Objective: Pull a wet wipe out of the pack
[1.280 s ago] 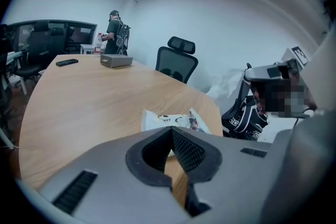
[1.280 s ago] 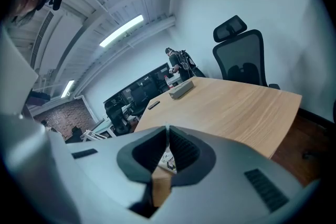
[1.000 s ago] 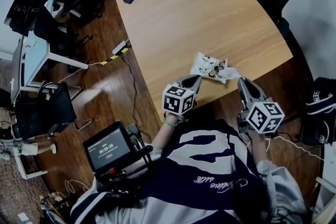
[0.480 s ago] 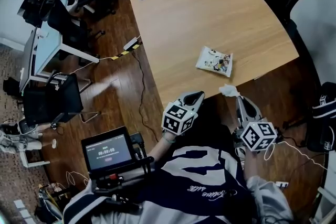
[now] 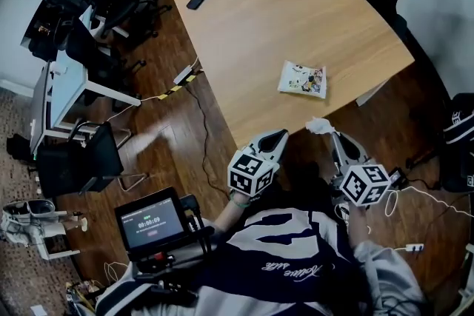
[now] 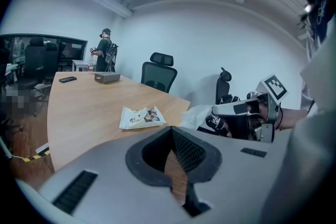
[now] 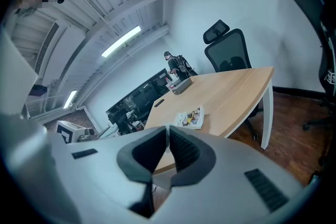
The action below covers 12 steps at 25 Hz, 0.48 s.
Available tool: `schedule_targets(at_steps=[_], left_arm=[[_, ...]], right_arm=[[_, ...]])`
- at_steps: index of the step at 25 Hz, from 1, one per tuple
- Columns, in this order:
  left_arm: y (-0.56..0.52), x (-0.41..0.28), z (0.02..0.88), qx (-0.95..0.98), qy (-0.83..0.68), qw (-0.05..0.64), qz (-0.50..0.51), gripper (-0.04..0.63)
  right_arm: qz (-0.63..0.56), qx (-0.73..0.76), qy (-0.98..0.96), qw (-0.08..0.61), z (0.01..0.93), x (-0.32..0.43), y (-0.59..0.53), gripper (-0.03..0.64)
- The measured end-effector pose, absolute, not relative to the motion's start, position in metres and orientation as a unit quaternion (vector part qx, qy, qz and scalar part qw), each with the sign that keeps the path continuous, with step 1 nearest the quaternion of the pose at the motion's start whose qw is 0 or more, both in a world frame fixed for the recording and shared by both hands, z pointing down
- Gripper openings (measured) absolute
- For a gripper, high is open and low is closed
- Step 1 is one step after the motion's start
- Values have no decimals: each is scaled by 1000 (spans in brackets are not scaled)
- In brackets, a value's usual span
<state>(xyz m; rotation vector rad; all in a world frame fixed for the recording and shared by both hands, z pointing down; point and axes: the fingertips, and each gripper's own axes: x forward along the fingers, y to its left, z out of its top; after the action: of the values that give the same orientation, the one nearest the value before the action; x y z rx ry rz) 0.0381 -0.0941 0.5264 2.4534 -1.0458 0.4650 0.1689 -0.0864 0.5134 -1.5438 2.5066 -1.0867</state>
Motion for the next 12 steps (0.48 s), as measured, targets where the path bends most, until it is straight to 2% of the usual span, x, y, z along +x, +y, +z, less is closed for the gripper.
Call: schedule_targets(at_steps=[6,12], left_arm=[[-63,-1,497,899,-359,199,152,3],[-11,-87,493,892,-376,213,134,3]], right_arm=[[-329,-509,795,12,480,130,-60,15],[-335,-523,783,20,479,68,-18,15]])
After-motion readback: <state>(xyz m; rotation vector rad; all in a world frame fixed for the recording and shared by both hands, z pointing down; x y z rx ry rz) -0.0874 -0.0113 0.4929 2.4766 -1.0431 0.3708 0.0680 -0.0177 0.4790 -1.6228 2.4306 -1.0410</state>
